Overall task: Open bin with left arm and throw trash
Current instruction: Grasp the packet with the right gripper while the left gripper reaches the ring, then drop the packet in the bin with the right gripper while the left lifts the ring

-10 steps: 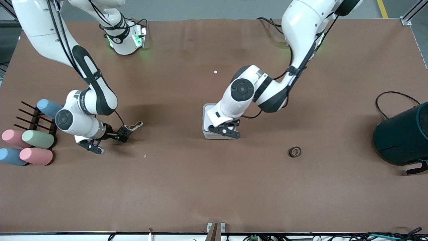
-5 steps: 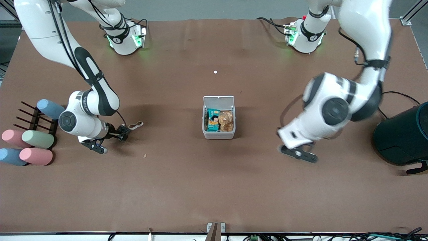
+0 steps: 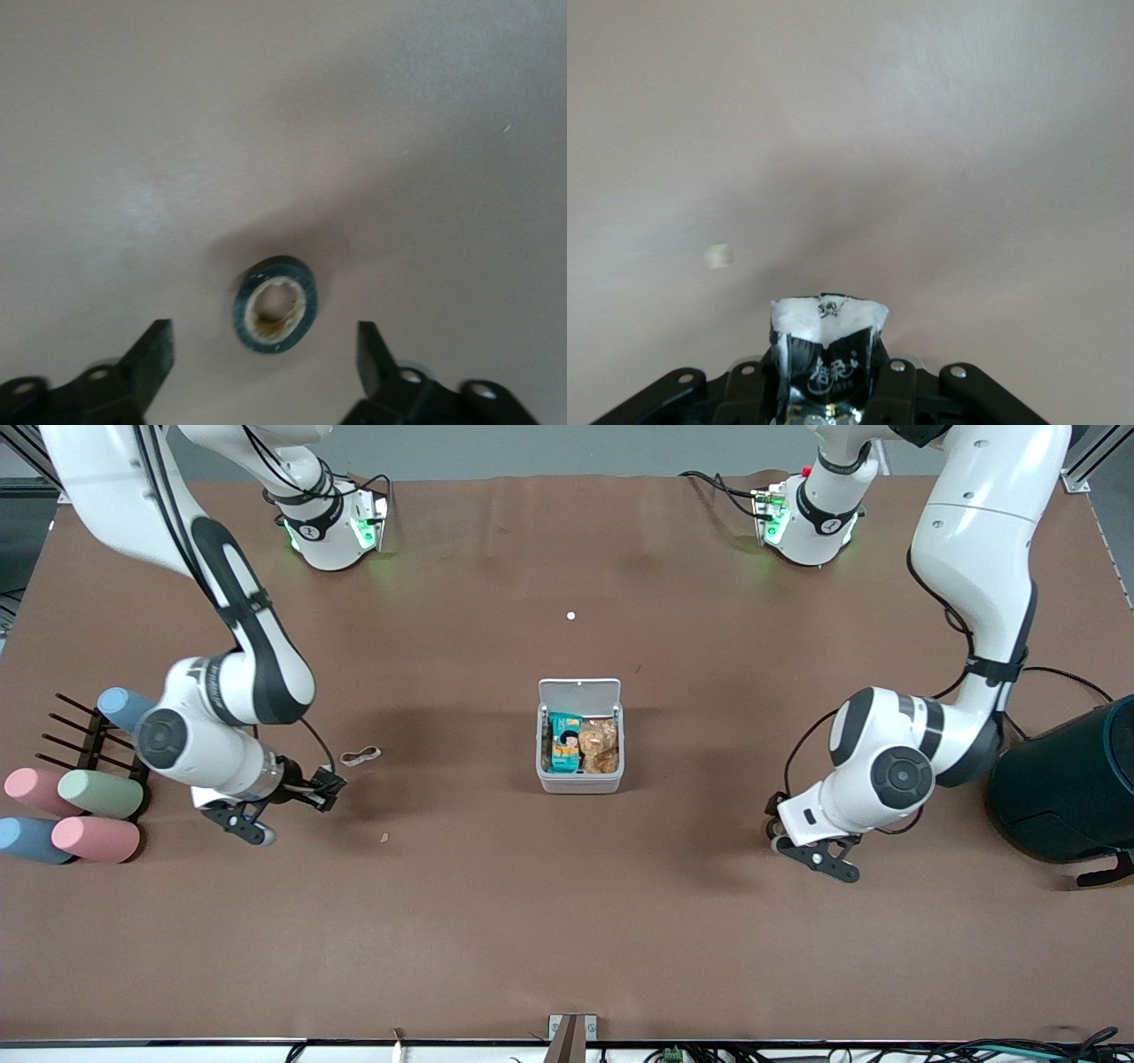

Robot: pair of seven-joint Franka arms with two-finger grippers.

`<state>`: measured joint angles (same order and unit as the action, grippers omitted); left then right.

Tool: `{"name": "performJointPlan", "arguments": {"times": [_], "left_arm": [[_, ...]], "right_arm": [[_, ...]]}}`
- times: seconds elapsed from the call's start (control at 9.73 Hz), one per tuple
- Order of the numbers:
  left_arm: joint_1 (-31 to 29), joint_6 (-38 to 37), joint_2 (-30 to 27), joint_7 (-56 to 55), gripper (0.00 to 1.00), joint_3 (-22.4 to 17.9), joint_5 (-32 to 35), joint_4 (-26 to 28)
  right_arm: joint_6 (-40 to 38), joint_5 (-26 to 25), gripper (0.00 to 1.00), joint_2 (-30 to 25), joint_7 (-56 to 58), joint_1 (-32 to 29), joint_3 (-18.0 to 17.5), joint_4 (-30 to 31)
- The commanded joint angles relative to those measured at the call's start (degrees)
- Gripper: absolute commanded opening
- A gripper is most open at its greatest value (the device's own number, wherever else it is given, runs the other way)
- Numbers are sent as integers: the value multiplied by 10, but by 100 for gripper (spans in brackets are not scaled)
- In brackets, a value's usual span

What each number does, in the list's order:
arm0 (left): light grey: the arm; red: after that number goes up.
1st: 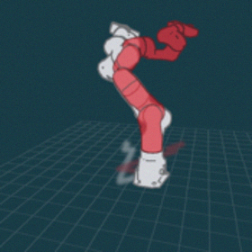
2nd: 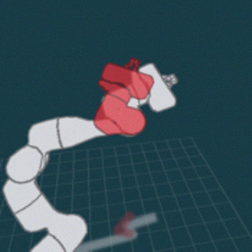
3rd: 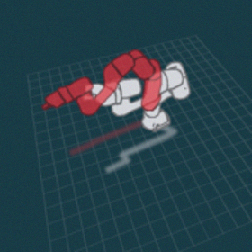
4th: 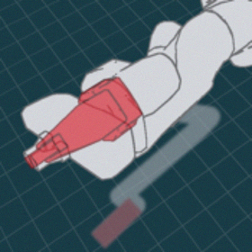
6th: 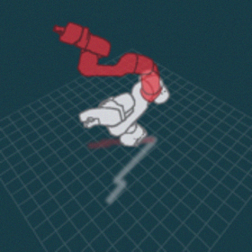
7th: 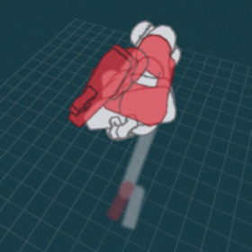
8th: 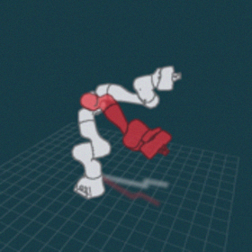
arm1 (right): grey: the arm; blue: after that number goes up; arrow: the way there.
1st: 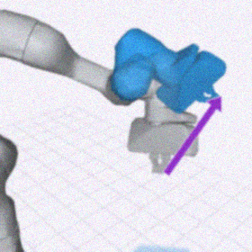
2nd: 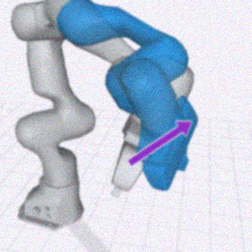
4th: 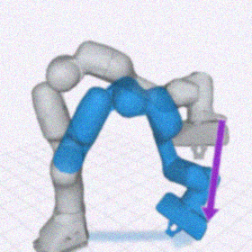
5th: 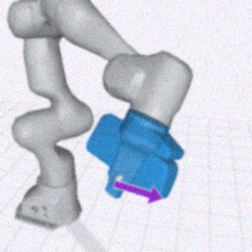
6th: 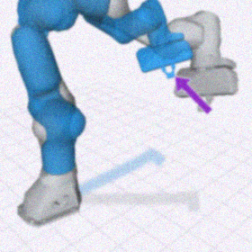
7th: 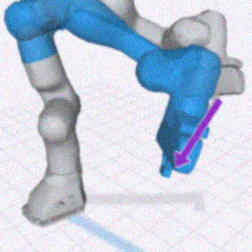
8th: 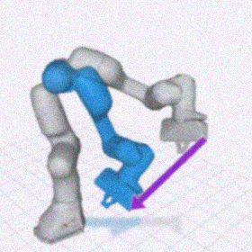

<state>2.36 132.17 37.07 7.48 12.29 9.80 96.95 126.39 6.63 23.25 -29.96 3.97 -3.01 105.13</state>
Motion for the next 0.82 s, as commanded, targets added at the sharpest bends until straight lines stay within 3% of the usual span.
{"name": "performJointPlan", "arguments": {"times": [0.0,0.21,0.31,0.41,0.72], "left_arm": [[-7,59,0,-2,100,3,11,48],[-10,98,2,-2,100,3,11,74],[-10,108,5,-2,99,2,12,80],[-10,109,5,-2,91,2,13,80],[-22,109,5,-1,19,3,20,77]], "right_arm": [[-127,8,3,-9,-69,27,-2,-133],[-149,10,3,-7,-195,94,-2,-217],[-149,9,3,-7,-221,129,-2,-226],[-146,8,3,-7,-227,164,-2,-226],[-103,-7,0,18,-227,268,0,-228]]}}
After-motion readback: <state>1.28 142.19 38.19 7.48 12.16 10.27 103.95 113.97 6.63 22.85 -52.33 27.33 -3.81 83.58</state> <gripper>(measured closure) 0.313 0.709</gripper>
